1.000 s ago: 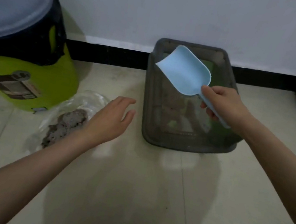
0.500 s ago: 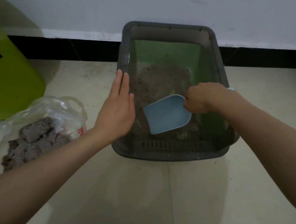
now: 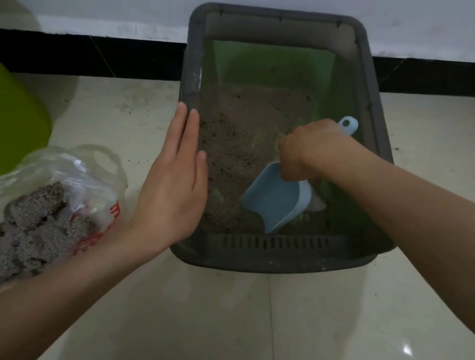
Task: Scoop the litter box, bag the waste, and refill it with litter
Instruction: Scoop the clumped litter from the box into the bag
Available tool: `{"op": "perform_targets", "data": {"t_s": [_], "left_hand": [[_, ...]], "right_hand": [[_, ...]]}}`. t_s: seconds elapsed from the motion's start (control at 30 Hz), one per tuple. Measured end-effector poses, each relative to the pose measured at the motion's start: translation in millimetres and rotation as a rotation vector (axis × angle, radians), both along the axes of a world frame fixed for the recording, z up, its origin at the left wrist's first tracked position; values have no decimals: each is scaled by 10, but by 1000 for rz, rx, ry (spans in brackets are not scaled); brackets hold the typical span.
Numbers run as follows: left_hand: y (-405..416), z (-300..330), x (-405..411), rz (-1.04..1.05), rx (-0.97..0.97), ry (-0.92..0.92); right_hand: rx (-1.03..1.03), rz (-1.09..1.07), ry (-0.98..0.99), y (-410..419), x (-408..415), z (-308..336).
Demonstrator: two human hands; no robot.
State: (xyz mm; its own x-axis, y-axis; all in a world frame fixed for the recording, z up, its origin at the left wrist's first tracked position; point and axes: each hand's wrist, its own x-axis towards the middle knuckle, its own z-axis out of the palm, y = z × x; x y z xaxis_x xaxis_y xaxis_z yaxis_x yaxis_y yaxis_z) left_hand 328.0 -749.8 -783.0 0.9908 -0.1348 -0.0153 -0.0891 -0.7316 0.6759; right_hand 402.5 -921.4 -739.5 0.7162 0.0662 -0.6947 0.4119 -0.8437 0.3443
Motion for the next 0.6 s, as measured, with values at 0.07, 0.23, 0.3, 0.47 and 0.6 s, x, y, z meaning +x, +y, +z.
{"op": "perform_targets", "data": {"t_s": [0.07,0.23,0.3,0.47,0.6], "left_hand": [[7,-1,4,-7,21,-11],[6,77,-18,-9,108,-7],[-6,127,-21,-10,156,8],[-23,185,1,-10,228,48],[-21,208,3,-17,263,52]], "right_hand": [[38,-52,69,24,-5,-32],[138,-292,232,128,38,-205],[250,-483,344,157,30,-337],[417,-687,355,80,12,-446],[675,-765,-10,-137,72,-212]]}}
